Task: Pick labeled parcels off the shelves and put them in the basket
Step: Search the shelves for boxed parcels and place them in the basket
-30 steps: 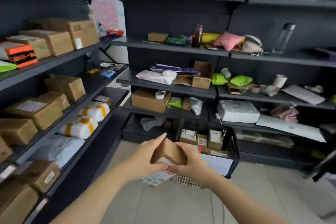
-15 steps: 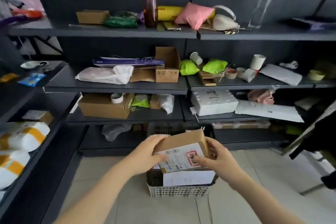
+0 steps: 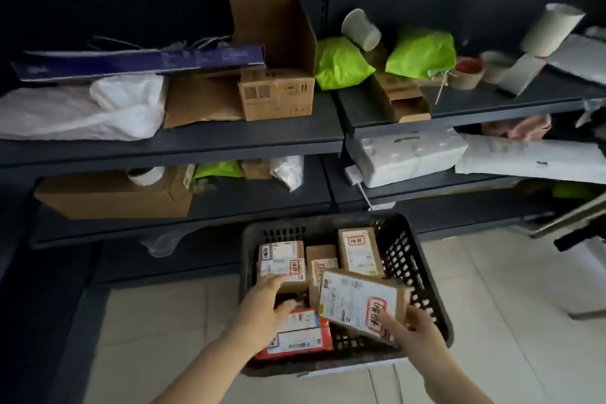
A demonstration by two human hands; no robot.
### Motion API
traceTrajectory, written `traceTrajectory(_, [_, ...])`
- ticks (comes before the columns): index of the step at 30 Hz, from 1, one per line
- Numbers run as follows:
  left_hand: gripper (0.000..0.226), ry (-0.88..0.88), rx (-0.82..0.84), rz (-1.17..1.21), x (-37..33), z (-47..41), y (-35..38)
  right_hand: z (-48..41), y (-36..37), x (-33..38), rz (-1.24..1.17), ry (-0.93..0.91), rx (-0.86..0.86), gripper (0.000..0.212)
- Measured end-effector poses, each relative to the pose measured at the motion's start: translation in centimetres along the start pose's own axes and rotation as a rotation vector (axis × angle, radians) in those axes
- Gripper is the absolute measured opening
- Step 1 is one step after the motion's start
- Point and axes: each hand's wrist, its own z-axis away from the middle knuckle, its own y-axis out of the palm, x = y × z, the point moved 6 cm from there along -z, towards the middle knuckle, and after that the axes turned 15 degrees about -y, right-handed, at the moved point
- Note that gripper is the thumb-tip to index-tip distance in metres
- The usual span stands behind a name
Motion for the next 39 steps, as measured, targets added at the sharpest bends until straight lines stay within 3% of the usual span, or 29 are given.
traceTrajectory(7, [0.052,-0.200,-0.133,-0.134,7.5,-7.9,1.7,-7.3,5.3,-7.9,-0.013,0.214,-0.042,0.040])
traceTrajectory(14, [0.071,-0.264,-0.063,-0.182,11.6,-12.6,4.1,-13.4,11.8,-7.1,0.019,0.110,0.105,0.025])
traceTrajectory(19, [0.081,-0.236,-0.056,-0.199,13.3,-14.6,4.3,-18.4,16.3,-5.7,0.107,0.042,0.177,0.032])
traceTrajectory(24, [0.085,-0.216,-0.023,-0.167,14.4,-15.7,4.2,-22.2,20.4,-4.2,0.158,-0.063,0.224,0.015])
traceTrajectory(27, [0.085,-0.180,-0.033,-0.175,14.7,-16.0,4.2,-23.6,22.4,-4.7,0.237,-0.085,0.238,0.033])
traceTrajectory(31, [0.083,-0.179,-0.048,-0.184,14.9,-16.1,3.9,-23.7,23.5,-6.8,0.302,-0.076,0.301,0.032])
traceTrajectory(37, [0.079,-0.165,-0.094,-0.358,14.2,-15.0,3.0,-21.8,22.4,-5.0,0.425,-0.113,0.306,0.088])
traceTrajectory(39, [0.072,-0.148,-0.136,-0.435,13.6,-13.9,2.2,-20.7,21.2,-3.4,0.512,-0.165,0.334,0.090])
